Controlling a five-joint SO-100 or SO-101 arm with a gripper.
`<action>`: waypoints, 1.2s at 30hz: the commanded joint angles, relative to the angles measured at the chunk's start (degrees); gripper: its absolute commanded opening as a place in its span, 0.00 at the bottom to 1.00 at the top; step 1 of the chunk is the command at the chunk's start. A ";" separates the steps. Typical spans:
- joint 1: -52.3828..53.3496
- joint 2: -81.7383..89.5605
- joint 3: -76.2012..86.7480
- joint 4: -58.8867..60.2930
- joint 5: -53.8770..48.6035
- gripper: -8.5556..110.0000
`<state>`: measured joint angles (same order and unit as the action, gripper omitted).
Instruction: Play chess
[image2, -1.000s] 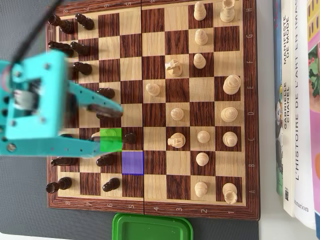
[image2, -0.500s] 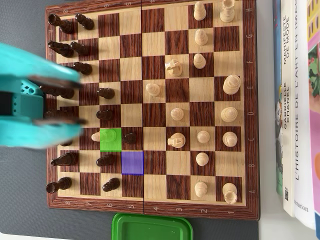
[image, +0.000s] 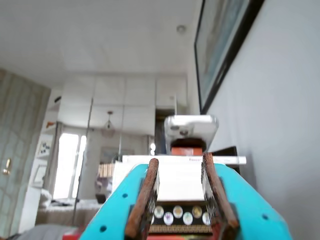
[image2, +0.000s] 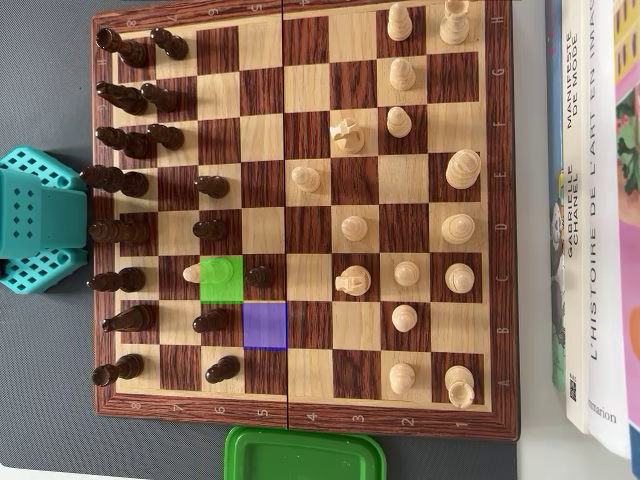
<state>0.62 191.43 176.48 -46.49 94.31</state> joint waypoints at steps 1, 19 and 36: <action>0.00 0.44 -0.18 -9.76 0.26 0.19; 0.26 0.53 4.57 -42.98 -3.87 0.19; -0.35 0.62 4.57 -57.04 -11.87 0.19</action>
<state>0.62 192.30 179.91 -103.27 82.97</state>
